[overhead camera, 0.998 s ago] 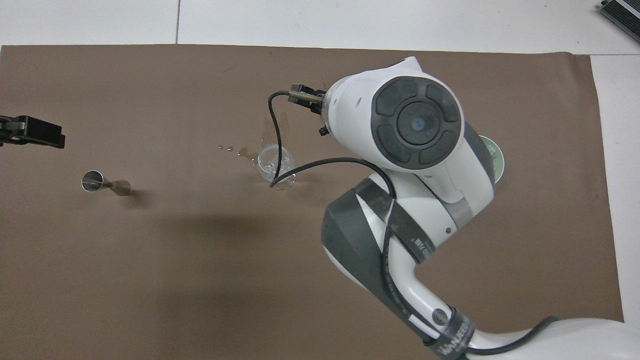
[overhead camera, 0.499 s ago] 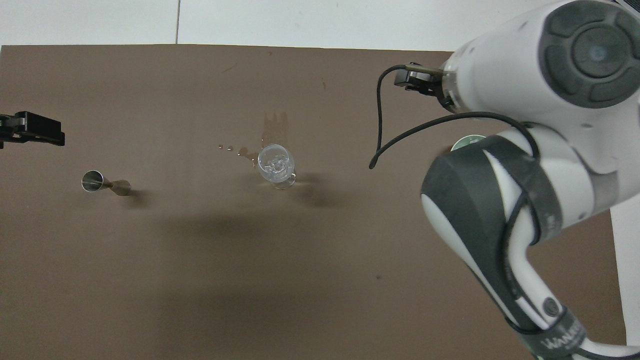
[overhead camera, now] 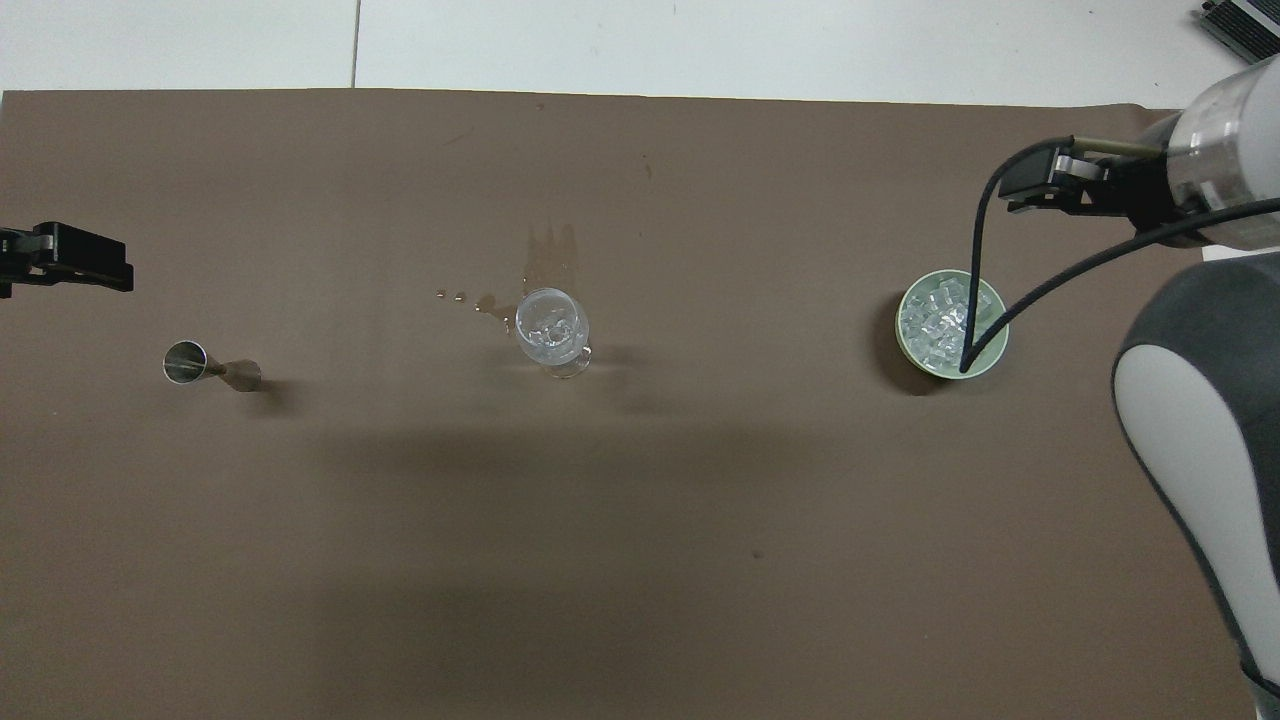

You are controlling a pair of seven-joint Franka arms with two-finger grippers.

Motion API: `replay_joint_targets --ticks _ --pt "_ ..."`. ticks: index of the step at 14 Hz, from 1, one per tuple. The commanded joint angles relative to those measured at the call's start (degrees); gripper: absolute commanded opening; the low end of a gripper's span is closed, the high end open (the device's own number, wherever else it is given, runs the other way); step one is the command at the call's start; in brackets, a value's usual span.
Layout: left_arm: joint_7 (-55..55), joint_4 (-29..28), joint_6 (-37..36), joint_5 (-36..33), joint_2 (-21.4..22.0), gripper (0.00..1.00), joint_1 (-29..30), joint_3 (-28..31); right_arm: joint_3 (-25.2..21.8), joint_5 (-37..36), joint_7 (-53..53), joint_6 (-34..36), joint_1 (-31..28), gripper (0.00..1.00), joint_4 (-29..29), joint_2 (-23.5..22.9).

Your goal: Pour wine and add ice with both arms

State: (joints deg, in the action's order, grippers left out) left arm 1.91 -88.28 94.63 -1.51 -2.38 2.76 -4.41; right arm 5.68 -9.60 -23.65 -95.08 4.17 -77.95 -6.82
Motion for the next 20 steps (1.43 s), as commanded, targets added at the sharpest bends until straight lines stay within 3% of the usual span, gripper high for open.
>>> replay_joint_targets --ticks 1,5,8,16,20 --pt "0.6 0.7 -0.1 0.6 -0.5 1.00 0.3 -0.2 -2.6 2.6 5.6 3.3 -0.1 1.00 -1.8 2.9" --pt "0.6 0.7 -0.3 0.6 -0.4 1.00 0.3 -0.2 -8.9 7.3 15.5 6.2 -0.2 1.00 -6.1 8.6" --pt "0.5 0.7 -0.2 0.6 -0.5 1.00 0.3 -0.2 -9.3 10.6 17.1 8.1 -4.0 1.00 -6.8 9.0" --pt "0.2 0.8 0.0 0.6 -0.5 1.00 0.3 -0.2 -9.7 7.5 19.2 8.9 -3.3 1.00 -7.5 9.6" --pt "0.1 0.8 0.0 0.5 -0.5 1.00 0.2 -0.2 -9.6 9.7 20.2 9.9 -3.4 1.00 -9.2 10.4"
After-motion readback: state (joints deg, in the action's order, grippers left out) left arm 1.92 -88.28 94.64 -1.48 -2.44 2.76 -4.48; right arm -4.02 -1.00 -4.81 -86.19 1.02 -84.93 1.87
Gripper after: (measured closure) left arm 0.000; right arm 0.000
